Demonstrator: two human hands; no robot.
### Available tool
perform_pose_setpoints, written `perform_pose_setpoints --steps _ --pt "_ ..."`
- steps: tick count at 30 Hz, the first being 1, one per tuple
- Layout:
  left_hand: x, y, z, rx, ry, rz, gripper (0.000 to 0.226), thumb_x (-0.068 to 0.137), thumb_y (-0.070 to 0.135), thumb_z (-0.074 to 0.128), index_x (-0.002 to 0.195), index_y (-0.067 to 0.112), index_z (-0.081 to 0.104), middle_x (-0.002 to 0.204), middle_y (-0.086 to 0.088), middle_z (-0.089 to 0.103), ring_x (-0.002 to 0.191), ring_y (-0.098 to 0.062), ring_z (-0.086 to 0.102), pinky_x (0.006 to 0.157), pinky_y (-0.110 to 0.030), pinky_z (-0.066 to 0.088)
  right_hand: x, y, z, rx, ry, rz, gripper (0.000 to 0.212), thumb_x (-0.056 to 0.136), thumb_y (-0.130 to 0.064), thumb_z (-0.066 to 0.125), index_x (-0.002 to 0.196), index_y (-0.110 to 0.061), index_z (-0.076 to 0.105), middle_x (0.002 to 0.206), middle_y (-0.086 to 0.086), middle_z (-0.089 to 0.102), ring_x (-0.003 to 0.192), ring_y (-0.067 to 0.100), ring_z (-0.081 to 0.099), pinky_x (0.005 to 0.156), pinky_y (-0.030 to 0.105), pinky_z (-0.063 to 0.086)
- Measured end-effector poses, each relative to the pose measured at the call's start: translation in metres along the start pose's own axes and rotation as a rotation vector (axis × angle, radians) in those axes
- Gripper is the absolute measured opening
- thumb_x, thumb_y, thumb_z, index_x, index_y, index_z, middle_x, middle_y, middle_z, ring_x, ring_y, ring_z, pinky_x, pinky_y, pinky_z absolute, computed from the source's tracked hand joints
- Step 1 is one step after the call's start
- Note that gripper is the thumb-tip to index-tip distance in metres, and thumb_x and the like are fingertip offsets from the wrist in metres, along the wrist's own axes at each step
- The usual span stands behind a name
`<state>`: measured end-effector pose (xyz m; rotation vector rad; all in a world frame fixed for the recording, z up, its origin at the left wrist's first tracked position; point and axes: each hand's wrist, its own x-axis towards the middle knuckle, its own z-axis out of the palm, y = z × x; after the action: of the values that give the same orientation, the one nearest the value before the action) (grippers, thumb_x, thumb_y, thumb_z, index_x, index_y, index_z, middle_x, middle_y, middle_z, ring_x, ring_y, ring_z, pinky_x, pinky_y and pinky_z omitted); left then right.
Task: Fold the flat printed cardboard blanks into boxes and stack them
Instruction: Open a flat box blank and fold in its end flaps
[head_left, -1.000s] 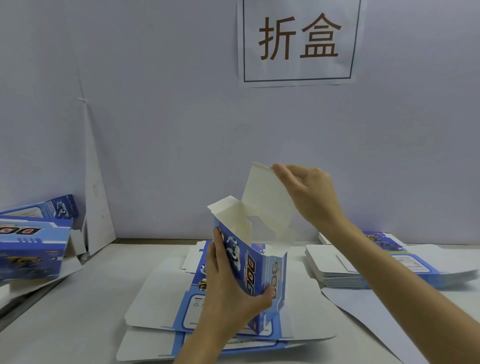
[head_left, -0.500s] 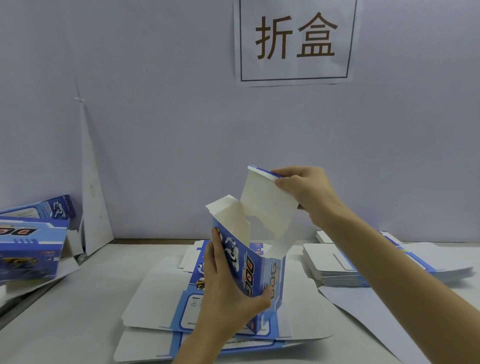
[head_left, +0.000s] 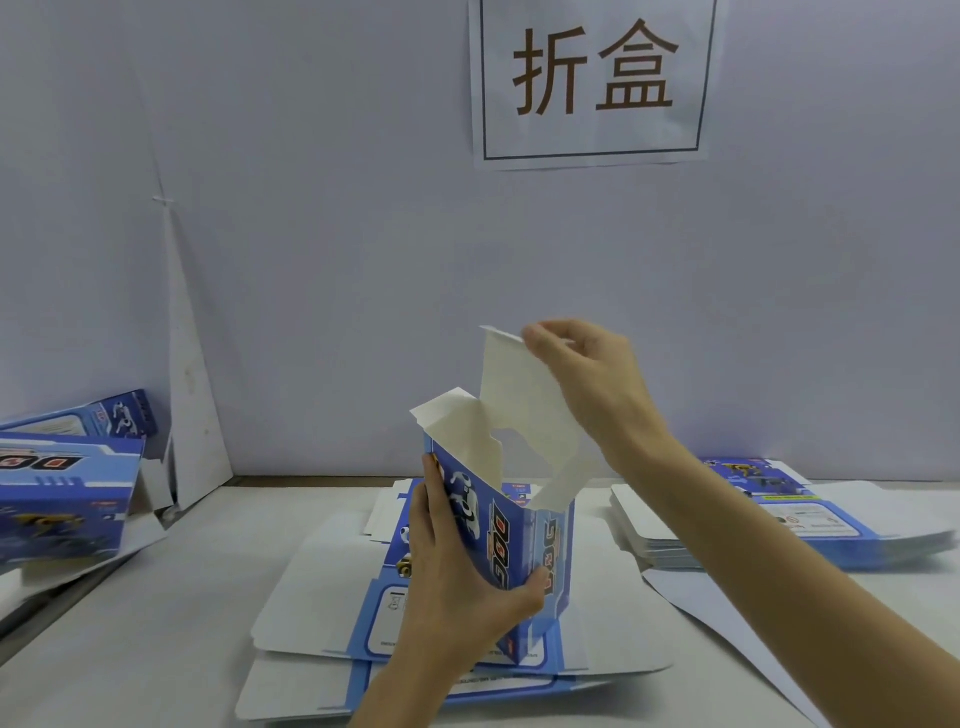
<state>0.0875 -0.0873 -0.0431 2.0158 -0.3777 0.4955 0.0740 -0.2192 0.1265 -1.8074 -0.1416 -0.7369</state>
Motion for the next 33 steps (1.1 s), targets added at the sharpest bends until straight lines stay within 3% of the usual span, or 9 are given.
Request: perform_pose_setpoints --steps 3,7,13,15,19,22,24,28,33 --pt "0.000 0.010 -0.001 -0.054 0.066 -0.041 0.132 0.055 0.049 0.087 0.143 0.044 -0.011 0.145 0.011 0.015 0.136 -0.016 0.026 0.106 -0.044 0.038 -0.018 0.013 -0.007 0.181 0.117 0.011 0.046 0.091 -0.048 0.051 0.132 -0.029 0.047 0.115 -0.010 0.060 0.107 0.007 0.057 0.087 0.026 0.044" --pt "-0.003 0.026 0.000 -0.096 0.122 -0.150 0.147 0.038 0.060 0.086 0.121 0.058 -0.035 0.135 0.021 0.007 0.137 -0.021 0.018 0.110 -0.046 0.032 -0.059 0.061 -0.013 0.202 0.193 0.005 0.060 0.082 -0.052 0.043 0.140 -0.038 0.035 0.129 -0.013 0.049 0.112 -0.011 0.048 0.081 0.011 0.039" --pt "-0.004 0.029 0.000 0.048 0.106 -0.108 0.151 0.040 0.061 0.087 0.107 0.061 -0.049 0.126 0.020 0.004 0.133 -0.019 0.016 0.113 -0.043 0.031 -0.114 0.136 0.001 0.245 -0.236 0.147 0.061 0.083 -0.050 0.052 0.136 -0.053 0.024 0.133 -0.028 0.050 0.120 -0.008 0.050 0.087 0.013 0.047" --pt "-0.002 0.025 0.001 0.068 0.079 -0.088 0.147 0.048 0.051 0.089 0.116 0.059 -0.040 0.126 0.015 0.007 0.132 -0.019 0.019 0.109 -0.039 0.033 -0.113 0.142 0.002 0.229 -0.330 0.134 0.073 0.079 -0.051 0.062 0.139 -0.052 0.021 0.124 -0.032 0.055 0.118 -0.004 0.053 0.085 0.017 0.051" --pt "0.004 0.006 -0.009 -0.124 0.048 -0.047 0.116 0.052 0.042 0.086 0.142 0.042 0.012 0.116 0.007 0.029 0.114 -0.008 0.040 0.090 -0.023 0.046 -0.100 0.147 0.001 0.262 -0.314 0.210 0.097 0.061 -0.047 0.077 0.144 -0.034 0.030 0.117 -0.018 0.065 0.111 0.007 0.062 0.077 0.025 0.057" --pt "0.006 -0.006 -0.016 -0.324 -0.007 -0.071 0.063 0.058 0.055 0.068 0.116 0.038 0.050 0.113 0.012 0.041 0.109 -0.013 0.054 0.077 -0.024 0.057 -0.095 0.150 -0.005 0.294 -0.347 0.254 0.090 0.060 -0.036 0.079 0.140 -0.027 0.038 0.116 -0.007 0.068 0.106 0.014 0.066 0.074 0.024 0.056" --pt "0.004 -0.012 -0.016 -0.375 -0.114 -0.127 0.061 0.059 0.058 0.066 0.114 0.036 0.052 0.116 0.013 0.053 0.106 -0.013 0.060 0.079 -0.034 0.058 -0.095 0.152 -0.009 0.316 -0.365 0.276 0.085 0.060 -0.035 0.079 0.136 -0.022 0.043 0.114 -0.005 0.070 0.104 0.016 0.067 0.073 0.022 0.056" --pt "-0.002 -0.019 -0.008 -0.322 -0.206 -0.201 0.051 0.059 0.055 0.065 0.104 0.038 0.047 0.092 0.022 0.065 0.081 0.008 0.065 0.057 -0.013 0.051 -0.100 0.156 -0.011 0.326 -0.399 0.280 0.078 0.064 -0.035 0.079 0.132 -0.015 0.047 0.114 -0.001 0.070 0.103 0.019 0.068 0.073 0.023 0.056" --pt "-0.001 -0.029 -0.008 -0.349 -0.212 -0.202 0.069 0.063 0.051 0.068 0.122 0.027 0.044 0.105 0.007 0.068 0.092 -0.014 0.069 0.062 -0.017 0.054 -0.103 0.160 -0.011 0.288 -0.380 0.276 0.084 0.066 -0.039 0.078 0.137 -0.012 0.044 0.118 -0.003 0.069 0.107 0.018 0.066 0.074 0.025 0.056"
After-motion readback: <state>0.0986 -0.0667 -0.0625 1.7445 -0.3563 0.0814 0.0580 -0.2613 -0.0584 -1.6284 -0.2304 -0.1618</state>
